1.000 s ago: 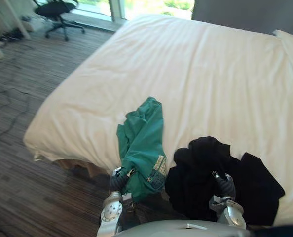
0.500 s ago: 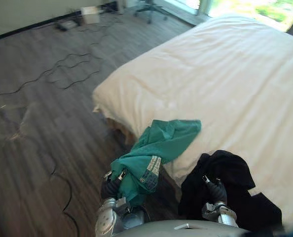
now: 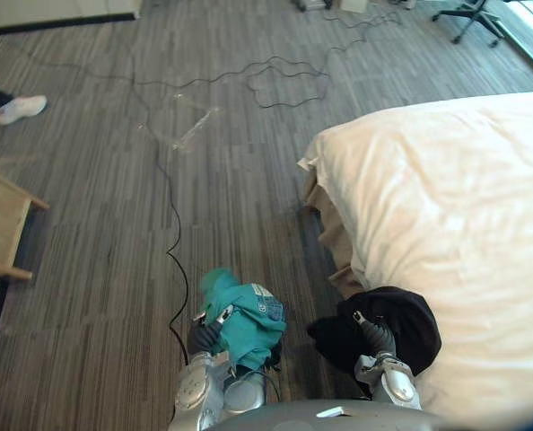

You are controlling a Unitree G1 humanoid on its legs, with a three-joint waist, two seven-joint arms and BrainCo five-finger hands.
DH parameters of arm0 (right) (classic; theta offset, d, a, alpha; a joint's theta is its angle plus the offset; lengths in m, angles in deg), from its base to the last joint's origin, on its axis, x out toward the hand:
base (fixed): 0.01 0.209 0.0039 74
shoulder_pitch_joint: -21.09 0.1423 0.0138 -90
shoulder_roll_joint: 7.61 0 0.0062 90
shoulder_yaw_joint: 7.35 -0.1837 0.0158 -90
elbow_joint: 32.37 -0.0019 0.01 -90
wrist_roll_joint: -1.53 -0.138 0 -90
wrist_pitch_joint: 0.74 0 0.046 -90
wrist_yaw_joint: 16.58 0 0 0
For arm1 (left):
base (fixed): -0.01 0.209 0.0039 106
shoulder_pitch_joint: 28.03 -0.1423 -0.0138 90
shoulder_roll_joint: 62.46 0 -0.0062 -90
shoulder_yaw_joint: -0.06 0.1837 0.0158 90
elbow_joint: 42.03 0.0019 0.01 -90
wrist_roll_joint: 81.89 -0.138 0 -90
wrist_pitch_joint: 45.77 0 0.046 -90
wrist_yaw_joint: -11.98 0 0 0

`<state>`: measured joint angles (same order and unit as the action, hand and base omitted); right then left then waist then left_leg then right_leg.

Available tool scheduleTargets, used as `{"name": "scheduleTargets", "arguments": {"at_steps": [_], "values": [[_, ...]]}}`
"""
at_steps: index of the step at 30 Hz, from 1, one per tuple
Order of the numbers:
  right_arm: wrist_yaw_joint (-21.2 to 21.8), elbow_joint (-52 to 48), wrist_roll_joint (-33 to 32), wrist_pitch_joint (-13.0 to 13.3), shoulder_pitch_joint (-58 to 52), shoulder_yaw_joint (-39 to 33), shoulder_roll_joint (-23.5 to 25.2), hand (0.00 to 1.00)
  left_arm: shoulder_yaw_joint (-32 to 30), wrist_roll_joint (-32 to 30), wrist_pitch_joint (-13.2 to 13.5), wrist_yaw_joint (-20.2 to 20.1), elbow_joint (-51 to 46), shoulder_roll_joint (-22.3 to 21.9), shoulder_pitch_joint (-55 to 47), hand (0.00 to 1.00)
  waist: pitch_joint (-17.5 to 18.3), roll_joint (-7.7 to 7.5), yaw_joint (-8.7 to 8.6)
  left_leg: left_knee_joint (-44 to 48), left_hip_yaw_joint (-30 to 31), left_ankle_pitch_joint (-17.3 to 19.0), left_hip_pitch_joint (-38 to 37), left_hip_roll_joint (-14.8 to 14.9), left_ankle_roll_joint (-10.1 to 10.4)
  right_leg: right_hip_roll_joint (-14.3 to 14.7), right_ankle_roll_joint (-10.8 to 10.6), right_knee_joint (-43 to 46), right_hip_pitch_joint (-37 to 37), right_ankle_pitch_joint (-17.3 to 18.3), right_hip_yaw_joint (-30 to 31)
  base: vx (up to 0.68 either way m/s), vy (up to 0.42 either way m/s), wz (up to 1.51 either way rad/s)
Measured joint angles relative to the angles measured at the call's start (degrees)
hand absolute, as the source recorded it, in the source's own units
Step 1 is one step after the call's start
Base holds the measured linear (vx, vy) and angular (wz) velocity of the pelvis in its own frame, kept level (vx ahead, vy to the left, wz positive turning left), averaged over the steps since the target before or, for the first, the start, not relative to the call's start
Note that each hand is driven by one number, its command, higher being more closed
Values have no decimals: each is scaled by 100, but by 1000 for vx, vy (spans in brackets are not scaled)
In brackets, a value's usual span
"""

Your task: Tidy the bed and pick cloth on bed and put in laundry

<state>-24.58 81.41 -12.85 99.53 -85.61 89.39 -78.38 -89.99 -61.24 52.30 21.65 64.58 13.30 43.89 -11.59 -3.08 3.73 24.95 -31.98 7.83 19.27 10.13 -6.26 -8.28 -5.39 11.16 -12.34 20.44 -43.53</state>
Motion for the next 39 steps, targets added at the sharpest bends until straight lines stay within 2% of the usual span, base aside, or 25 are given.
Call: {"name": "scheduleTargets", "arguments": {"at_steps": [1, 3, 7, 10, 11, 12, 14, 16, 17, 18, 19, 20, 23, 29, 33, 39], "values": [[11, 35, -1, -6, 24, -40, 11, 100, -28, -5, -20, -6, 91, -4, 53, 100, -46, -49, -102, -453, 280, -209, -100, -352, -182, -120, 100, 226, 5, -245, -173, 170, 90, 70], [55, 44, 0, 12, 45, -87, 21, 100, -15, -72, -20, -51, 64, -2, 59, 100, -33, 2, -109, -1016, 474, -428, -246, -562, -277, -206, 275, 500, 139, -447, -374, 134, 95, 69], [152, 328, 10, 16, 178, -27, 1, 100, -7, -207, -34, -61, 69, -33, 49, 100, -35, 1, -81, -1650, 625, -617, -581, -863, -291, -315, 255, 191, 392, -476, -371, 91, 39, 33], [202, 678, 63, -9, 250, -346, -60, 100, -62, -209, -35, -106, 69, 61, 72, 100, -11, 48, -132, -1915, 913, -643, -900, -1013, -166, -483, 370, 476, 707, -593, -236, 46, 21, 45], [383, 742, -107, -140, 303, -689, -200, 100, -76, -203, -46, -208, 83, 82, 121, 100, 8, 80, -179, -2008, 1062, -669, -940, -1035, -129, -513, 550, 817, 900, -533, 191, 53, -13, 62], [486, 727, -289, -185, 308, -991, -413, 100, -85, -201, -46, -280, 95, 113, 150, 100, 11, 147, -222, -2121, 1276, -737, -955, -1025, -63, -380, 505, 1021, 1120, -436, 926, 75, -23, 73], [563, 734, -606, -186, 273, -1277, -618, 100, -121, -172, -29, -312, 202, 194, 162, 100, -12, 234, -324, -2209, 1583, -868, -1002, -1010, -70, -185, 446, 973, 1231, -398, 1654, 83, -45, 74], [643, 777, -928, -182, 163, -1556, -669, 100, -168, -145, -35, -335, 501, 343, 159, 100, 44, 127, -411, -2276, 1831, -1007, -1101, -1011, 104, -204, 322, 673, 1348, -450, 2063, 104, -95, 72], [675, 814, -956, -182, 151, -1555, -657, 100, -185, -145, -36, -336, 514, 381, 148, 100, 58, 70, -410, -2275, 1854, -1032, -1107, -1011, 140, -209, 340, 518, 1381, -579, 2115, 96, -121, 43], [729, 901, -958, -185, 155, -1544, -624, 100, -187, -145, -36, -344, 512, 443, 140, 100, 68, -55, -384, -2276, 1873, -1067, -1125, -1039, 192, -259, 357, 267, 1406, -946, 2202, 77, -153, 34], [765, 1027, -960, -193, 167, -1536, -570, 100, -179, -156, -53, -351, 555, 479, 143, 100, 95, -92, -352, -2365, 1940, -1132, -1175, -1020, 305, -244, 157, 246, 1405, -1046, 2281, 83, -213, 12], [774, 1067, -953, -192, 157, -1511, -522, 100, -164, -159, -50, -358, 517, 390, 75, 100, 124, -73, -266, -2594, 1908, -1219, -1301, -938, 423, -137, 180, 138, 1386, -1060, 2301, 52, -191, -4], [795, 1082, -901, -196, 229, -1496, -402, 100, -91, -161, -61, -479, 515, 271, -33, 100, 169, 3, -261, -2976, 1783, -1393, -1481, -824, 539, 36, 216, -35, 1346, -1088, 2394, 33, -153, -29], [768, 1082, -827, -242, 129, -1515, -253, 100, -4, -164, -115, -605, 458, 316, -30, 100, 233, -60, -267, -3081, 1683, -1370, -1710, -861, 478, 23, 62, -156, 1138, -1200, 2533, 62, 0, -9], [763, 1076, -670, -242, 87, -1514, -119, 100, -3, -164, -116, -605, 444, 344, -50, 100, 255, -92, -252, -3083, 1674, -1337, -1772, -887, 437, 13, 71, -232, 1054, -1343, 2549, 40, 59, 0], [773, 795, -668, -242, -183, -1510, -110, 100, -6, -164, -118, -609, 442, 321, -125, 100, 273, -42, -157, -3089, 1700, -1215, -1811, -939, 432, -10, 123, -219, 984, -1304, 2547, -16, 28, 1]]}}
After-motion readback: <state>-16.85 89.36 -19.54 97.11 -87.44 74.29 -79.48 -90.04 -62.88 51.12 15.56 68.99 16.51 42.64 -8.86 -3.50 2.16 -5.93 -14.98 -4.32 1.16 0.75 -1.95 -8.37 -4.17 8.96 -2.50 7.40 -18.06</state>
